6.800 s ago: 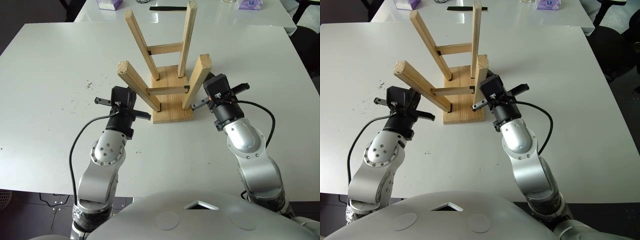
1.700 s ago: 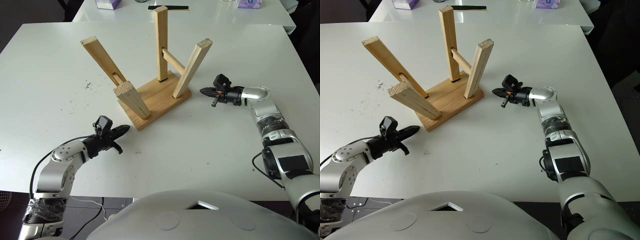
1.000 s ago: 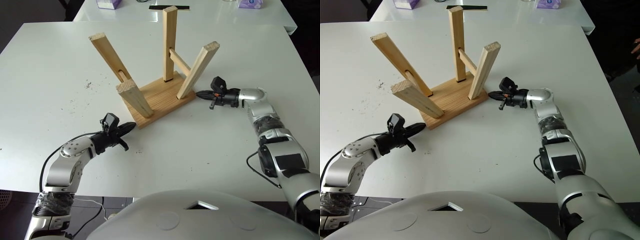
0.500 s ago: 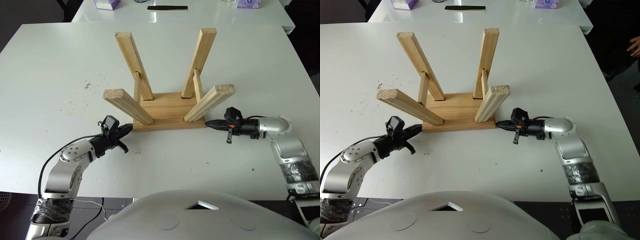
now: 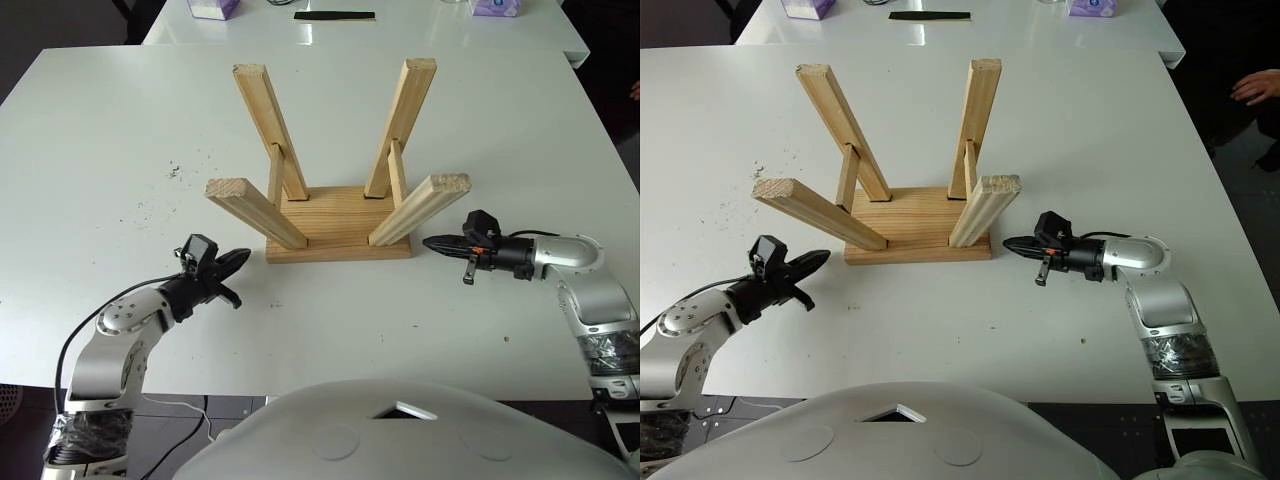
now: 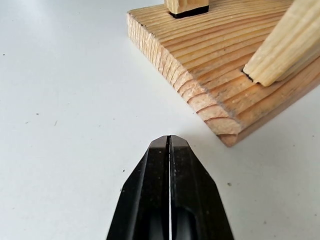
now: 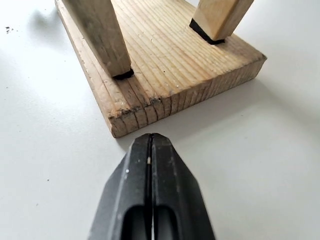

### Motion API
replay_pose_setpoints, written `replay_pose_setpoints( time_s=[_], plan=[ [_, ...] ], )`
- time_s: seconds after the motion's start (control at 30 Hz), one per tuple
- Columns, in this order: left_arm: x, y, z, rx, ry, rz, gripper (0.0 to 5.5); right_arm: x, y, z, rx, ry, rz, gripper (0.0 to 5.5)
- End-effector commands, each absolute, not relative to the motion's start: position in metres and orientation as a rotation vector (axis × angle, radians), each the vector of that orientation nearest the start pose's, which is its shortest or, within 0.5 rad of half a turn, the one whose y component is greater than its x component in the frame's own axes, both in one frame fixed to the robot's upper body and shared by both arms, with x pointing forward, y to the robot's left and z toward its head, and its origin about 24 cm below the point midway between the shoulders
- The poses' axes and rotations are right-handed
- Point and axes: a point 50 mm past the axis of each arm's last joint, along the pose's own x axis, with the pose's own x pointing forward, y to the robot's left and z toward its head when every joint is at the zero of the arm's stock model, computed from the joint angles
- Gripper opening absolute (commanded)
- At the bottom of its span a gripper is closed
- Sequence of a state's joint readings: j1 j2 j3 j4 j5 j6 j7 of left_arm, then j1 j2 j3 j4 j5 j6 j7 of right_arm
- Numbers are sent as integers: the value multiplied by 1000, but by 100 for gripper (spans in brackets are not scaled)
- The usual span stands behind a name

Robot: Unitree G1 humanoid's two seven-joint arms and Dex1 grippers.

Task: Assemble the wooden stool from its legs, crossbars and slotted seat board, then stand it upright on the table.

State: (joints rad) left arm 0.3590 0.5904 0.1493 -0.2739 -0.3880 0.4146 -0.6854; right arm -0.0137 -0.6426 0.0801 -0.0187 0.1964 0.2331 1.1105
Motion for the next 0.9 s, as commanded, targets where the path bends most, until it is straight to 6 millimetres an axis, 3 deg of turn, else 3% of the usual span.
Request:
replay_pose_setpoints(
  time_s=[0.03,0.5,0.7,0.9],
  plan=[
    [169,240,34,53,534,-622,2,229,-204,44,-287,440,1125,0],
    [173,219,25,39,536,-725,2,231,-193,31,-311,461,1156,0],
    [171,201,34,24,491,-801,2,224,-181,33,-284,436,1205,0],
    [160,191,61,23,429,-914,2,210,-178,51,-257,396,1249,0]
  ],
)
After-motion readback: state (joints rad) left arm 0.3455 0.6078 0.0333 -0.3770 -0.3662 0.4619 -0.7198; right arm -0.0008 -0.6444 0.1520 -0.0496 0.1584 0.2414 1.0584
